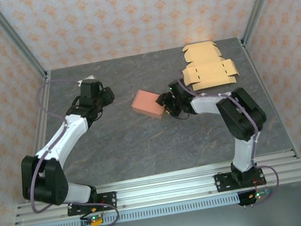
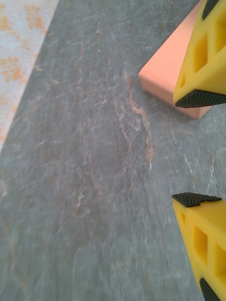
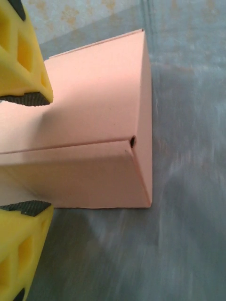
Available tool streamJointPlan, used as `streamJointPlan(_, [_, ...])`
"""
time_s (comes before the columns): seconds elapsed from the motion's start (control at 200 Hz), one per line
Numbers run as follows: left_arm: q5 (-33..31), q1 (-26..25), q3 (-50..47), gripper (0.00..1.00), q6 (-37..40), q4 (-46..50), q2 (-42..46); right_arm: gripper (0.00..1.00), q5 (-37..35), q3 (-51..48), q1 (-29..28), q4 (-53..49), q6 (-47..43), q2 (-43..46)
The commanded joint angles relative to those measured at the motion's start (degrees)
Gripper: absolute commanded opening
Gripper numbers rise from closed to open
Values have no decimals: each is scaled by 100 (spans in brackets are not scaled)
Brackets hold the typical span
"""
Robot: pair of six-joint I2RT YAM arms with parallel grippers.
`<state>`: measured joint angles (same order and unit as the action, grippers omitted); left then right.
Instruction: Fold the paper box
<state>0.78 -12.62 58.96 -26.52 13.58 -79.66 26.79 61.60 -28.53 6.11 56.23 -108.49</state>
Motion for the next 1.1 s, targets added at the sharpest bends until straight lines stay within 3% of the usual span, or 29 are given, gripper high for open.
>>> streamJointPlan(0.0, [-455, 227, -222, 54, 85, 453, 549, 54, 356, 1330, -223, -66, -832, -750])
streamJointPlan(0.14, [-492, 406, -609, 55, 16, 497, 970, 53, 402, 3036, -522, -329, -1739, -1969])
streamJointPlan(0.24, [-508, 544, -768, 55, -140, 632, 1129, 53, 700, 4270, -633, -579, -1542, -2809])
streamJointPlan(0.405, [-552, 591, -1032, 55, -129, 558, 1346, 55, 1009, 4699, -688, -117, -1385, -2932])
streamJointPlan(0.606, [-127, 592, -1203, 55, -11, 27, 1377, 61, 545, 3801, -462, -843, -3018, -1516])
streamJointPlan(0.766, [337, 590, -1082, 52, 11, -244, 1181, 66, -1569, 2859, 98, -1927, -4087, -117])
streamJointPlan(0.866, [332, 593, -891, 53, -185, -160, 944, 72, -3596, 2542, 779, -2786, -3787, 270])
streamJointPlan(0.931, [369, 592, -620, 53, -257, 141, 761, 87, -4246, 2514, 1273, -3574, -3167, 434])
streamJointPlan(0.966, [474, 586, -490, 54, -265, 262, 680, 100, -4272, 2303, 1515, -3747, -2631, 618])
streamJointPlan(1.096, [1032, 588, -490, 54, -237, 55, 548, 99, -2488, 421, 2420, -1986, -1293, 1712])
